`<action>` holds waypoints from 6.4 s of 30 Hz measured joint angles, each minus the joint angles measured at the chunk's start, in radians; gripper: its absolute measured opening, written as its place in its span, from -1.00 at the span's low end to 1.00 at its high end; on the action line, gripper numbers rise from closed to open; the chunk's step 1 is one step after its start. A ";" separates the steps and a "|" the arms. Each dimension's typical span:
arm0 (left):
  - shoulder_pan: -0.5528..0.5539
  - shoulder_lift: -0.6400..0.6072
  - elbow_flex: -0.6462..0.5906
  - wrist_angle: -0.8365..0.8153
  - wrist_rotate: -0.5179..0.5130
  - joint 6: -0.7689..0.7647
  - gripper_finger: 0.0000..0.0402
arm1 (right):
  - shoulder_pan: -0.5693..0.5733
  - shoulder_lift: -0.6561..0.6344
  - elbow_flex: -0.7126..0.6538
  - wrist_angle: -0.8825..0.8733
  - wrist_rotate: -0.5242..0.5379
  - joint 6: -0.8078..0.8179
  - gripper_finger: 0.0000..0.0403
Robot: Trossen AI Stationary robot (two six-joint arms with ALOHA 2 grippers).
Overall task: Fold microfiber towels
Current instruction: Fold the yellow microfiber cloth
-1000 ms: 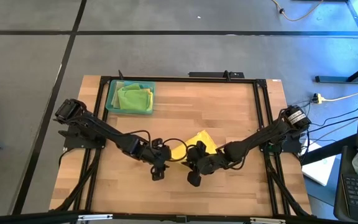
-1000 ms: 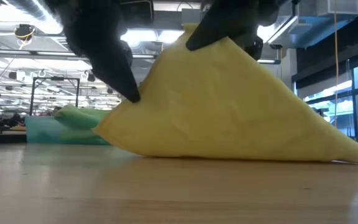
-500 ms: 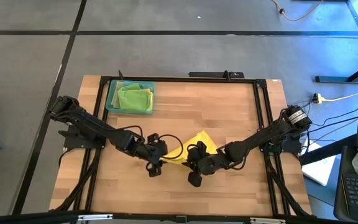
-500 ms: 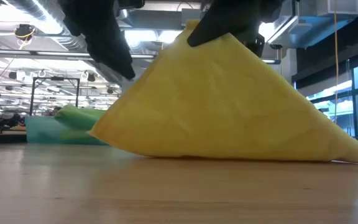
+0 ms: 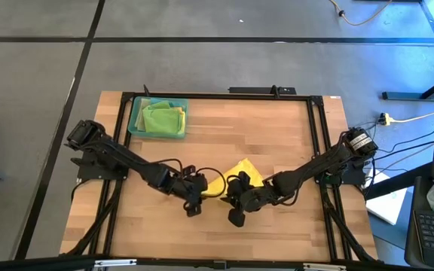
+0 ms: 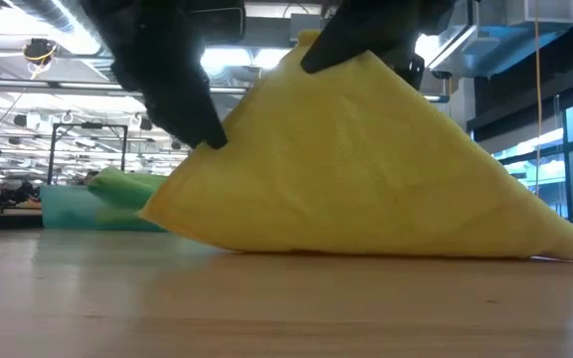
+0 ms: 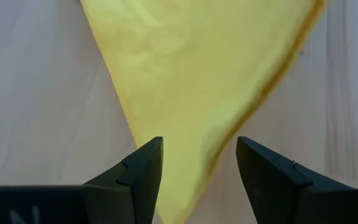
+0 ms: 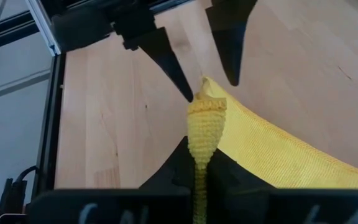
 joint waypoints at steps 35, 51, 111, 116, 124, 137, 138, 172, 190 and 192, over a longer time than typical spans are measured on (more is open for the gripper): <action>0.003 -0.040 0.013 -0.026 0.030 0.026 -0.96 | -0.024 -0.145 0.000 -0.094 0.095 -0.051 -0.95; 0.304 -0.283 0.083 -0.256 -0.032 0.357 -1.00 | -0.163 -0.256 0.017 -0.174 0.133 -0.412 -0.95; 0.319 -0.009 0.026 0.021 0.293 0.337 -1.00 | -0.136 -0.140 -0.286 -0.082 -0.006 0.188 -0.93; 0.346 -0.009 0.027 0.021 0.246 0.388 -1.00 | -0.193 -0.140 -0.286 -0.116 0.036 0.184 -0.93; 0.360 -0.009 0.027 0.020 0.151 0.466 -1.00 | -0.236 -0.148 -0.287 -0.113 0.196 0.054 -0.92; 0.398 -0.009 0.028 -0.080 0.050 0.473 -1.00 | -0.340 -0.170 -0.287 -0.011 0.182 -0.201 -0.92; 0.410 -0.009 0.026 -0.076 0.051 0.473 -1.00 | -0.359 -0.170 -0.287 -0.009 0.169 -0.213 -0.92; 0.481 0.002 -0.058 -0.027 0.020 0.447 -1.00 | -0.539 0.000 -0.346 0.236 -0.104 -0.283 -0.92; 0.478 0.023 -0.153 0.042 -0.008 0.420 -1.00 | -0.546 0.068 -0.345 0.326 0.026 -0.129 -0.92; 0.478 0.023 -0.177 0.074 -0.007 0.419 -1.00 | -0.547 0.085 -0.346 0.327 -0.005 -0.131 -0.92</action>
